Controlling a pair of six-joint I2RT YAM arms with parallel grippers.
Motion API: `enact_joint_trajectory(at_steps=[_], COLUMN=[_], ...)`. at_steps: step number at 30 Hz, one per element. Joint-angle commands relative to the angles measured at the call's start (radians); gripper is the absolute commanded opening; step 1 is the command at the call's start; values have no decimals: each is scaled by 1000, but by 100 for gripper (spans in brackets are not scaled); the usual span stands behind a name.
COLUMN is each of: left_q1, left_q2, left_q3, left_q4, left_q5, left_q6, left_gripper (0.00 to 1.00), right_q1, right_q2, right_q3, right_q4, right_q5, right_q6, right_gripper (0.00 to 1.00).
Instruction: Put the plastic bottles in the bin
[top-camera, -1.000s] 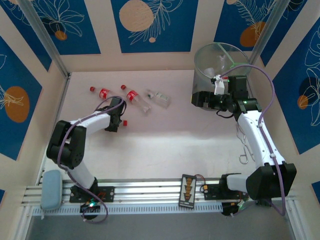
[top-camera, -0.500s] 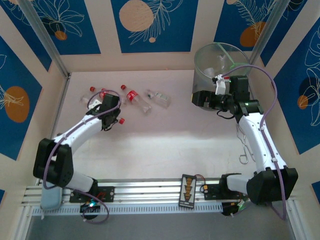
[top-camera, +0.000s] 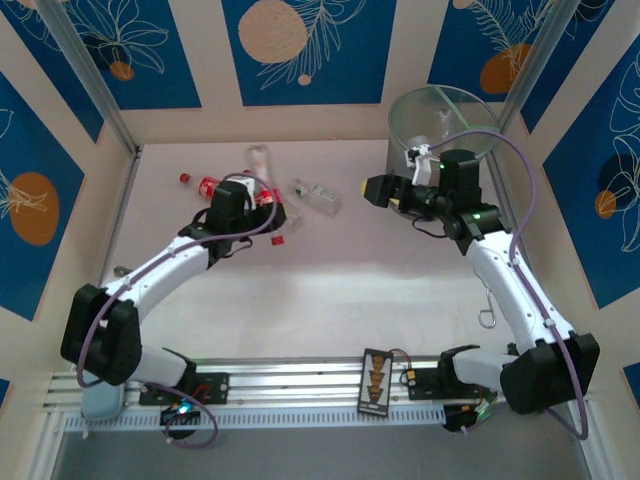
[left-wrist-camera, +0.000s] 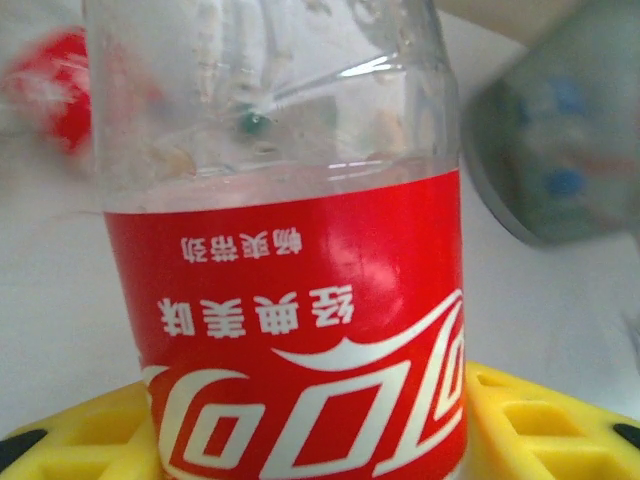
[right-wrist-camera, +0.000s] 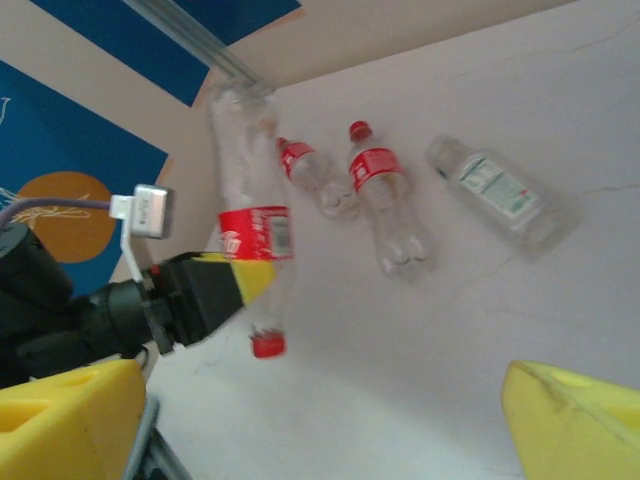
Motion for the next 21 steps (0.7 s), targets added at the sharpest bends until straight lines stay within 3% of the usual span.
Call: enact_joint_trajectory(at_steps=[1,3,8,12,15,19,21], left_q1=[-41,-50,-92,-127,-141,-158,-158], left_q2=[42,62,71,72,87,81,81], left_q3=[12,21,30,49,81,83,83], left_q4=[116,141,143,105,33,39,39], left_q5=[267,352,424,444,452,452,444], left_q6=[111,114,187,236,273,287,289], left_gripper=[0,0,0,0,0,0,0], right_q1=[48,64,70,67,52,45,34], right_q2=[58,100,188,259,336,409,419], right_q3=[-5,15,52,89,166,240,237], right_q4=[74,81,107,157,166,92,110], right_q5=[-16,-30,-9,6,-128,-134,-156], right_q6=[71,70,68,78,53,9,23], right_gripper=[88,86,84,84,84,84,80])
